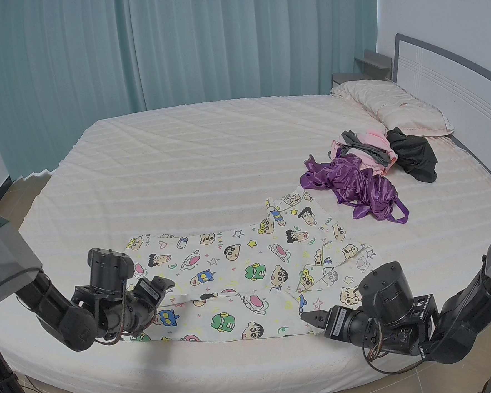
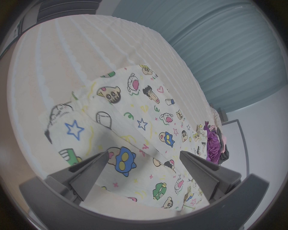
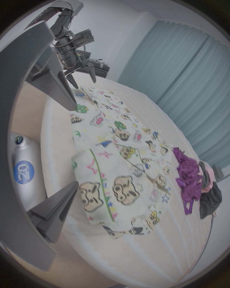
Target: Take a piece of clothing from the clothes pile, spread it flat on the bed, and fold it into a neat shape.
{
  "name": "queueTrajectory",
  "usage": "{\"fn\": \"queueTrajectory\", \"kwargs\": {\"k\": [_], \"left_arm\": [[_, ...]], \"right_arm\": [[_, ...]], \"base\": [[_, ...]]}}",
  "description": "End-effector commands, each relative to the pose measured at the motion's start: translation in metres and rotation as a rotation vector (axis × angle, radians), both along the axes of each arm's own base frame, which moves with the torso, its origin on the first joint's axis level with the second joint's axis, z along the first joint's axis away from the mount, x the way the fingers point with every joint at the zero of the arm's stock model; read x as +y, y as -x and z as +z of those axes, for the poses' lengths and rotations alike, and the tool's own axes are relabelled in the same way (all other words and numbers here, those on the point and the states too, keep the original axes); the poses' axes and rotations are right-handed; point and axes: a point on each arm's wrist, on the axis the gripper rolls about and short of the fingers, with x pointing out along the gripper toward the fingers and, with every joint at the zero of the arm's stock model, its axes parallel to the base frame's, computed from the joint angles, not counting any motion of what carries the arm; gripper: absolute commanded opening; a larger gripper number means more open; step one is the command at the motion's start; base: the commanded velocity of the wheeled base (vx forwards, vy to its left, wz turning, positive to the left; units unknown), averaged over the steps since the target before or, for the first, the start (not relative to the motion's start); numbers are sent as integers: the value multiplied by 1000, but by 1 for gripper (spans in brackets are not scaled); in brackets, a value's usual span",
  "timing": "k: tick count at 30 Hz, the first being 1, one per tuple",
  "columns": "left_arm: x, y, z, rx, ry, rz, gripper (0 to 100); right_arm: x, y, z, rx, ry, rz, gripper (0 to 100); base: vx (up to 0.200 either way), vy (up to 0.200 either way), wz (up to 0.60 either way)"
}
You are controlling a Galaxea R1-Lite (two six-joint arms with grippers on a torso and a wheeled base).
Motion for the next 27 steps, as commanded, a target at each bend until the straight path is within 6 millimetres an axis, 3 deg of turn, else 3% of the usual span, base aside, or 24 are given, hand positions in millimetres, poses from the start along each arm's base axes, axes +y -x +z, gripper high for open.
{"fn": "queueTrajectory", "kwargs": {"k": [1, 8, 15, 20, 27], "left_arm": [[-26, -9, -22, 40, -46, -40, 100], [-45, -14, -21, 5, -74, -53, 100], [-53, -36, -35, -14, -118, -1, 100], [-54, -46, -30, -46, -111, 15, 100], [-54, -39, -24, -7, -132, 1, 100]], "right_arm": [[-23, -1, -5, 15, 4, -66, 100], [-62, 0, -8, -49, -47, -174, 100], [-65, 4, -7, -73, -62, -173, 100], [-66, 5, -9, -66, -57, -178, 100], [-66, 6, -11, -54, -54, -178, 100]], "base": [[0, 0, 0], [0, 0, 0], [0, 0, 0], [0, 0, 0], [0, 0, 0]]}}
